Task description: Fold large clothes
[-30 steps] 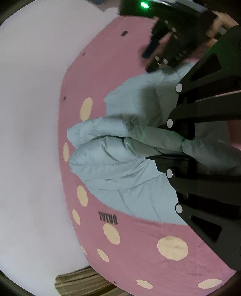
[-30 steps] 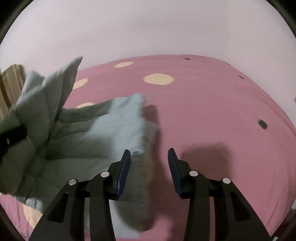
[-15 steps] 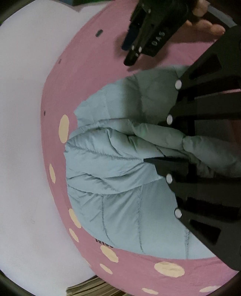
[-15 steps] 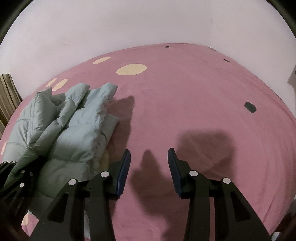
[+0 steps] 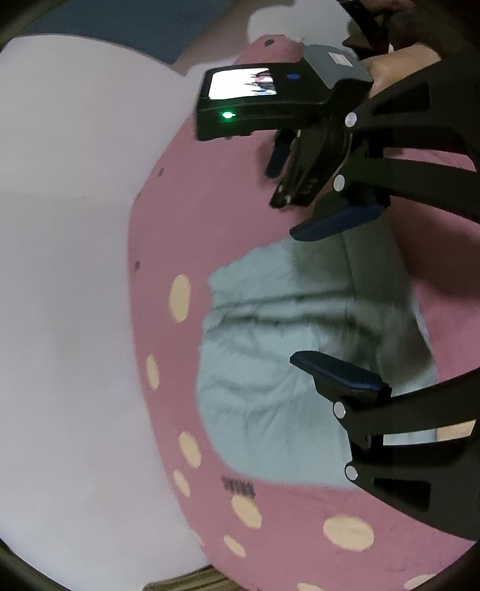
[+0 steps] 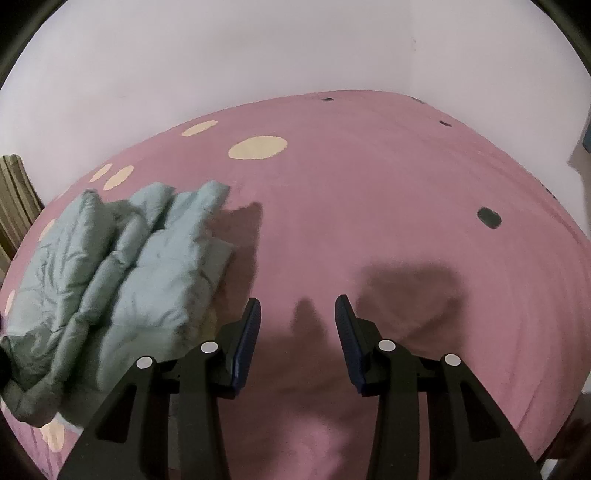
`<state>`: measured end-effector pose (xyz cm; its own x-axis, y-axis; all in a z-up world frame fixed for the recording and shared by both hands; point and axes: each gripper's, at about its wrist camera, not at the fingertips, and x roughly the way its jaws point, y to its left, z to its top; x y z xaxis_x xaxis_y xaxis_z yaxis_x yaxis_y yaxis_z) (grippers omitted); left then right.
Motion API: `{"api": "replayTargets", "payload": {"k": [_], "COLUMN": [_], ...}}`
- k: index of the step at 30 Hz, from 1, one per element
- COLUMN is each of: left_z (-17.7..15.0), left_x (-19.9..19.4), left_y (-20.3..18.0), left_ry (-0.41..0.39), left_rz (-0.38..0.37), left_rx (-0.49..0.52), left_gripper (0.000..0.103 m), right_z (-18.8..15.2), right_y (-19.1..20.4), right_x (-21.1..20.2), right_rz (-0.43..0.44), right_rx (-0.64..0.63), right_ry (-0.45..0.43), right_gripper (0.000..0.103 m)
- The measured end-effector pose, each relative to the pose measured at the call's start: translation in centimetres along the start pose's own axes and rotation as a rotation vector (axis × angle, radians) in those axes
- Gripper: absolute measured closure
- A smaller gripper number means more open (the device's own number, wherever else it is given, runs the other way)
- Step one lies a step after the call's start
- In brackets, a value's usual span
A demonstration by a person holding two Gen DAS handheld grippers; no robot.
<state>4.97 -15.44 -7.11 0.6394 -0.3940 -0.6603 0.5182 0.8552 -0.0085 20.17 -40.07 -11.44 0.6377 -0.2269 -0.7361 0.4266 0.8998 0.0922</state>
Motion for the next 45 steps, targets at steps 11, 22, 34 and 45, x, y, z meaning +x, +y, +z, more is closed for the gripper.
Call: {"api": "replayTargets", "payload": {"k": [11,22,34,45], "left_z": [-1.6,-4.3,-4.8,-2.9], "left_x": [-0.8,4.3,6.5,4.9], "left_y": [14.6,19.4,20.2,18.4], "left_ry": [-0.012,0.090,0.114,0.058], "left_rz": [0.225,0.184,0.126,0.086], "left_rx": [-0.221,-0.321,-0.339,-0.294], "left_gripper": [0.034,0.034,0.034,0.035], "right_z": [1.8,3.4,2.0,2.9], "right_y": [5.7,12.3,13.9,11.2], "right_x": [-2.2,-0.3,2.5,0.4], "right_rz": [0.111,0.193,0.205,0.266], "right_rx": [-0.055,-0.101,-0.097,-0.067], "right_ry": [-0.032,0.018,0.111,0.076], "right_gripper": [0.047,0.042,0.049,0.094]}}
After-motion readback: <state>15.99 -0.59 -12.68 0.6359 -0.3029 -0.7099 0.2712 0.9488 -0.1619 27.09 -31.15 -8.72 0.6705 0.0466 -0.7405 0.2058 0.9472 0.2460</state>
